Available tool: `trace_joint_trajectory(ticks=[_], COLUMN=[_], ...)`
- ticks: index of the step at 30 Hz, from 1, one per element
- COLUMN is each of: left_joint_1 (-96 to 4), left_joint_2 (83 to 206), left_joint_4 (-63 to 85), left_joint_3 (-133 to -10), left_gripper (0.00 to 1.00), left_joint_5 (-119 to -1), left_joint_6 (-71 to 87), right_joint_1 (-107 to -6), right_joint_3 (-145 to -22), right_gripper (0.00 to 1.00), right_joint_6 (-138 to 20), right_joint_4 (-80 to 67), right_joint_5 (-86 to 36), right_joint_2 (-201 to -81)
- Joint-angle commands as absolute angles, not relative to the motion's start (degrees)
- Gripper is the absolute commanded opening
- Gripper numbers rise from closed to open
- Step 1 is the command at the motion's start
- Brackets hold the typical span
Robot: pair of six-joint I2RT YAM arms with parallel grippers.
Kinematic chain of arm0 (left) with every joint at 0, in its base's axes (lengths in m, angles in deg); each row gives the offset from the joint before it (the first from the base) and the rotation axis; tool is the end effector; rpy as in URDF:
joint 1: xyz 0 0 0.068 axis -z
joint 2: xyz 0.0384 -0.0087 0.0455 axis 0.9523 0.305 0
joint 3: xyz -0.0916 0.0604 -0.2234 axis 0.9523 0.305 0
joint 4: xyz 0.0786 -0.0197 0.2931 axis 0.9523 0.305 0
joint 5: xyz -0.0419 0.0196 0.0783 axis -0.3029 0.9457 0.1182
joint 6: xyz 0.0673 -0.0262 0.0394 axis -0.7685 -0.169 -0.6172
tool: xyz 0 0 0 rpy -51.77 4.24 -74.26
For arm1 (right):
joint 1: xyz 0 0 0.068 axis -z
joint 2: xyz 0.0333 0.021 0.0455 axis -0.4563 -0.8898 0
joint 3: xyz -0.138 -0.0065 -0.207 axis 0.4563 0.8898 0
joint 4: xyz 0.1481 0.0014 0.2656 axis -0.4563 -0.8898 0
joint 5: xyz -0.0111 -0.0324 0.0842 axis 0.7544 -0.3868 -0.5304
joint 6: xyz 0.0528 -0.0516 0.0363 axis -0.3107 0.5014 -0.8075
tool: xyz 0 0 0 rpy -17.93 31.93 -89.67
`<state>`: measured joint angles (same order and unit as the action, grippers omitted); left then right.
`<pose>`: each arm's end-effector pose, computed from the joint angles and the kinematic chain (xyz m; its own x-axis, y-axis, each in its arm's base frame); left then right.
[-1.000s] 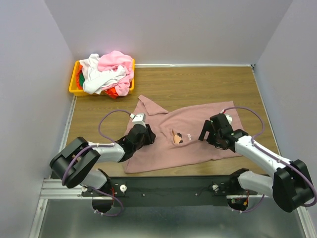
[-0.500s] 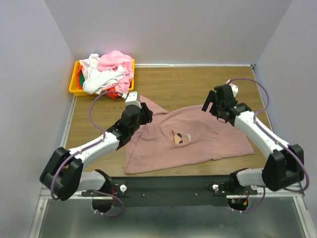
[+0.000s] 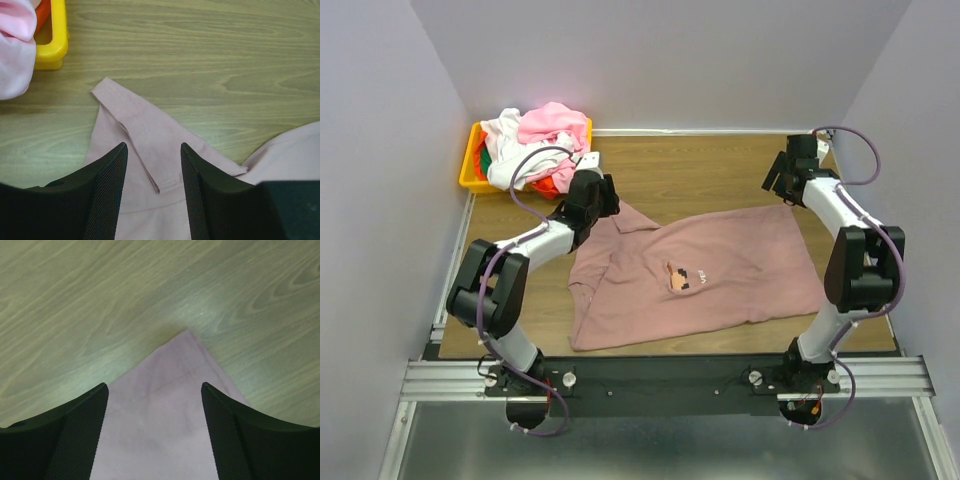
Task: Fold and stack the t-shirts
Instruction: Fold the tshirt
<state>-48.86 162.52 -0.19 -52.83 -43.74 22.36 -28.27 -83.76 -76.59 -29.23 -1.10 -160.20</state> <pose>0.3949 -0.1600 0.1490 -0.4880 -0.2554 -0.8346 0.0777 0.9397 -0.3330 0.4479 -0.0117 0.1782 -0.6021 0.3836 -0.7003 0.4633 0.8821 0.0849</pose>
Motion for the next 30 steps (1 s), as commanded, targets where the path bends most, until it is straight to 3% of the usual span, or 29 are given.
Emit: trace_joint_trajectory(ticks=[1,13,30], left_joint_1=[-50.4,-52.8,-53.0], left_joint_2=[165.9,168.8,172.8], left_joint_4=[0.6,0.5,3.0], left_joint_3=[-55.5,-57.1,-62.5], left_gripper=[0.55,0.55,0.55], left_joint_5=[-47.3,-48.8,-47.8], left_joint_6=[19.9,18.0,16.1], right_joint_1=[-25.7,-22.1,-19.0], right_joint_3=[-87.3,-89.5,-88.7], right_gripper=[0.79,0.66,0.47], right_joint_6=[-73.9,-72.5,-72.1], right_joint_4=[-28.4,-24.4,-21.6], right_joint_5=[-2.1,-3.8,-9.1], right_joint_2=[-166.0,-175.4,-179.1])
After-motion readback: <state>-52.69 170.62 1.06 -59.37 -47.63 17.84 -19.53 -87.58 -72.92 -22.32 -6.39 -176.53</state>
